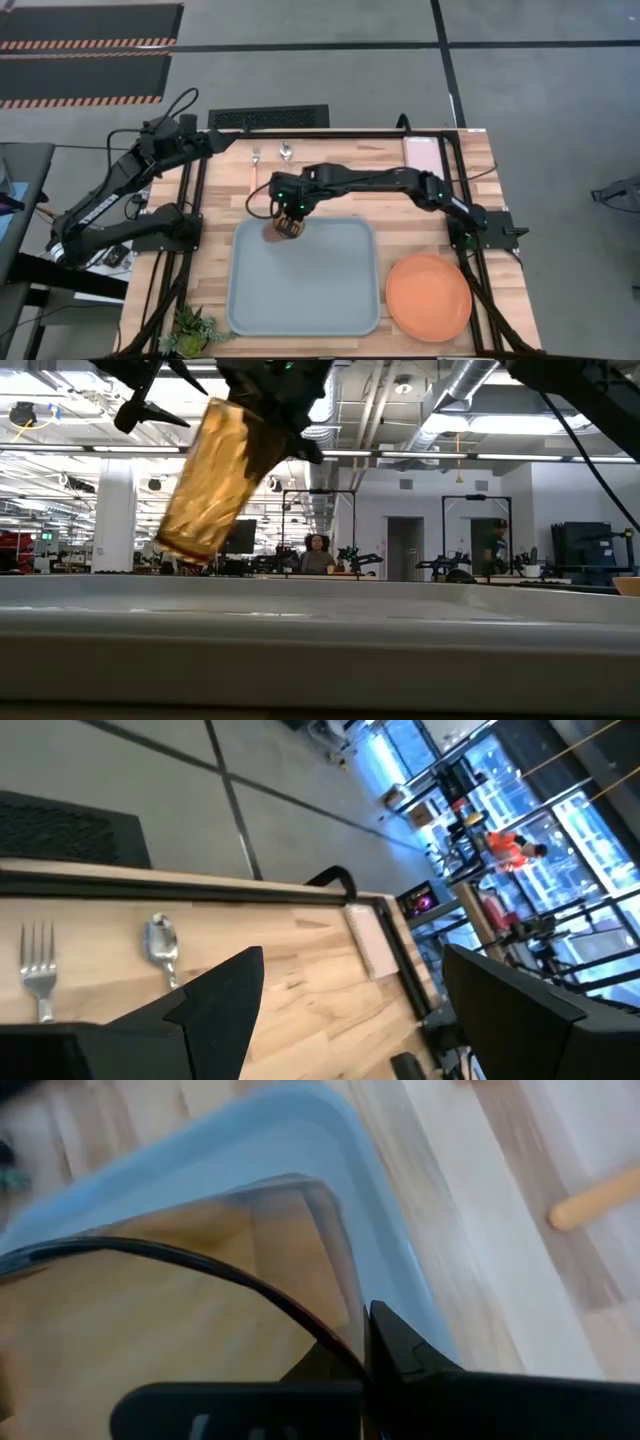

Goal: Pick and place plate/cup/fork/spoon on tray
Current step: Put the brown glass on the top left of the gray serving tray

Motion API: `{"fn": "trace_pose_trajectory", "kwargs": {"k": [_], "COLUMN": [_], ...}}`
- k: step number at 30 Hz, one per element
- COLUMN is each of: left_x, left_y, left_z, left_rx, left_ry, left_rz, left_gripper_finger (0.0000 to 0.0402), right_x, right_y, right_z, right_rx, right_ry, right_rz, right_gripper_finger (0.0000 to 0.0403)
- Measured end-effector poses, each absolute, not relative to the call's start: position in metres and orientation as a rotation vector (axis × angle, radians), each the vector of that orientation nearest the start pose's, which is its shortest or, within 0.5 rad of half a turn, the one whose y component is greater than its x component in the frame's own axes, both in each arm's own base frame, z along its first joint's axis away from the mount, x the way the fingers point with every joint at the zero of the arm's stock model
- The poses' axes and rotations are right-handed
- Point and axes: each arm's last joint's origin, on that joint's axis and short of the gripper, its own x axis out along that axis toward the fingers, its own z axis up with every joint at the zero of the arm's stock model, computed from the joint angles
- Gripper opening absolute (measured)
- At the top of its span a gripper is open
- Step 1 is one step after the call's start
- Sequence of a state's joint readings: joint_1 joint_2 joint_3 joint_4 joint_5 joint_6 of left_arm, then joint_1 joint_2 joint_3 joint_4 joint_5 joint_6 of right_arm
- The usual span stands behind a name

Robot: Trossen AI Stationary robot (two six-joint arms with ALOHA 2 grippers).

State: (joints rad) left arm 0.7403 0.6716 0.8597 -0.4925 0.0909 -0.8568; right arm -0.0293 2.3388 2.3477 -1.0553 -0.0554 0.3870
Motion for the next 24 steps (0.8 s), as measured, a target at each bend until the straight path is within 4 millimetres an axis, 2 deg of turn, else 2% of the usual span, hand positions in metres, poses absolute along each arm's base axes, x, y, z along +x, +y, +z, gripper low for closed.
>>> {"fn": "trace_pose_trajectory", "kwargs": {"k": [7,16,20,24], "left_x": [0.103,0.104,0.104,0.104], "left_y": [0.091,0.091,0.091,0.091], "left_z": [0.340,0.340,0.340,0.340], "left_rx": [-0.956,-0.956,-0.956,-0.956], "left_ry": [0.018,0.020,0.020,0.020], "left_rz": [0.746,0.751,0.751,0.750], "left_gripper_finger": [0.0293,0.0293,0.0293,0.0293], "right_x": [0.499,0.500,0.506,0.508], "right_y": [-0.016,-0.016,-0.015,-0.011], "right_z": [0.258,0.260,0.244,0.238], "right_rx": [0.407,0.409,0.422,0.445], "right_ry": [1.083,1.068,1.096,1.111], "right_rz": [-0.175,-0.164,-0.147,-0.116], "right_gripper_finger": [0.0008,0.0008,0.0009,0.0009]}}
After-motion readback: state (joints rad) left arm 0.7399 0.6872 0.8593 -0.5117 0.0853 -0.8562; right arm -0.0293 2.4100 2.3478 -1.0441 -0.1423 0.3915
